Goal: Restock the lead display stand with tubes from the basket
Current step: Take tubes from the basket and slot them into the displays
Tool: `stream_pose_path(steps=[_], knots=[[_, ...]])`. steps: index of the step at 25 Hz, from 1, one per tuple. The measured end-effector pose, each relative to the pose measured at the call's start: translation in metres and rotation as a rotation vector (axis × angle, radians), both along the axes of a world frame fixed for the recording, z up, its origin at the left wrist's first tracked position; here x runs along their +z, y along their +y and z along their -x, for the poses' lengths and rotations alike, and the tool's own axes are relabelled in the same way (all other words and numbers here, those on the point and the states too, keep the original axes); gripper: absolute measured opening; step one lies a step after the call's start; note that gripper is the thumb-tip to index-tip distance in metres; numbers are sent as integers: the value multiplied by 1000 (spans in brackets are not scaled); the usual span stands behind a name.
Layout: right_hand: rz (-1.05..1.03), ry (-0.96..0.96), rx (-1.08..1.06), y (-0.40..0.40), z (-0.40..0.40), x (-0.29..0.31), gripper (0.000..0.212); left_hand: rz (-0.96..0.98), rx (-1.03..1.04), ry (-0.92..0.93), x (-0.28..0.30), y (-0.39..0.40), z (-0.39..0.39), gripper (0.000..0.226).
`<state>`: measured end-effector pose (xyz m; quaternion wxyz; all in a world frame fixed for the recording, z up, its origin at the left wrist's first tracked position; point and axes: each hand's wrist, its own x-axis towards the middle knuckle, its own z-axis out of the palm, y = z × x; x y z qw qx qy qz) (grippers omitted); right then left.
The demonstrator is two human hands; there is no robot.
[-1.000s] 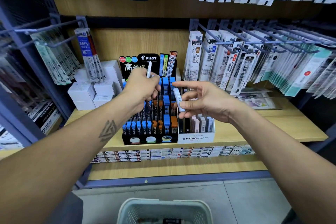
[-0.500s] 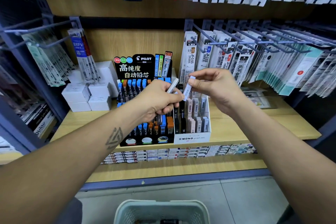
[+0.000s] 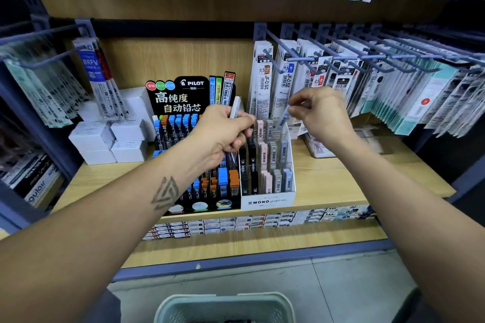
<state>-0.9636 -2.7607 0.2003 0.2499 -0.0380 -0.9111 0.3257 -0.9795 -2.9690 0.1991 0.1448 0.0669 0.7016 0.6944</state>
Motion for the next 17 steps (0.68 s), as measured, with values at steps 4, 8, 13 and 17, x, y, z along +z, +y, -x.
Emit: stream_pose_path(steps=[4, 8, 13, 17], knots=[[-112, -46, -32, -1, 13, -2, 9, 22, -16, 18, -4, -2, -1, 11], [-215, -135, -75, 2, 23, -8, 9, 30, -34, 12, -7, 0, -2, 9], [-275, -227, -93, -12, 30, -18, 9, 24, -46, 10, -6, 5, -5, 8], [-307, -171, -87, -10, 34, -26, 10, 34, -54, 19, -8, 4, -2, 10]])
